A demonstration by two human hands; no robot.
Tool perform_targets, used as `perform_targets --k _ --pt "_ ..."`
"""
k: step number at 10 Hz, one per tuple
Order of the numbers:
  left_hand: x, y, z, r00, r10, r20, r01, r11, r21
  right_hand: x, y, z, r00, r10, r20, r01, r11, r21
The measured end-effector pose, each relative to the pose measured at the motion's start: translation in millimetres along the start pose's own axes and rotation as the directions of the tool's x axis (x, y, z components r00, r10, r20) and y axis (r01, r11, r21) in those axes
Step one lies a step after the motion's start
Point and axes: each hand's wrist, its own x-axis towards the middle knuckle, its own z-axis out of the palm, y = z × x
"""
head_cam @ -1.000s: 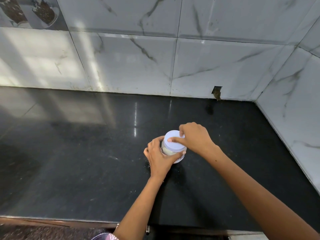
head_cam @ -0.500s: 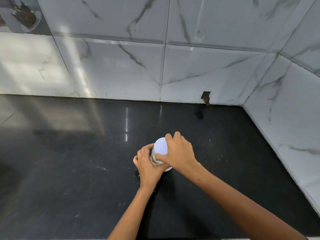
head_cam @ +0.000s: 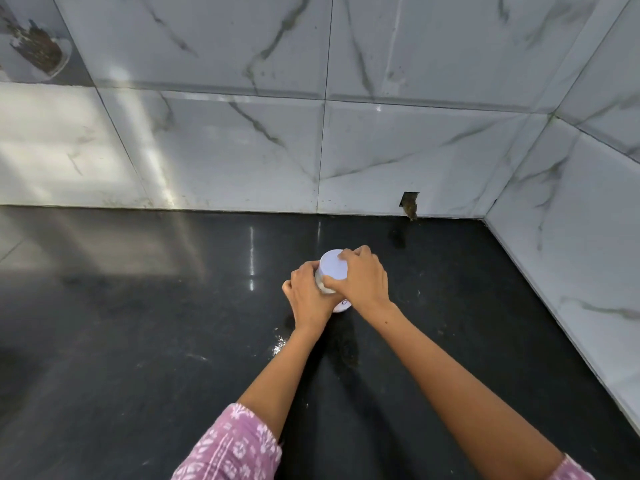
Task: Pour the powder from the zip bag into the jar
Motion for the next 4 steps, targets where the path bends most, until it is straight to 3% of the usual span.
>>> perform_targets --k 2,3,4 --pt "19.3 -6.4 2.3 0.99 0.103 0.101 -0.12 0.976 0.18 15.3 6.2 8.4 0.998 0.043 -0.04 -0.042 0.998 0.041" --pt "15.0 -16.9 -21.0 0.96 0.208 0.187 -0.267 0.88 0.394 7.2 7.6 10.6 0.999 0.019 -0.042 -0.018 1.0 0.018" --pt "17.9 -23.3 -46.2 0.934 0.341 0.104 -0.339 0.764 0.548 1.3 8.9 13.2 0.996 0.003 -0.091 -0.003 1.0 0.007"
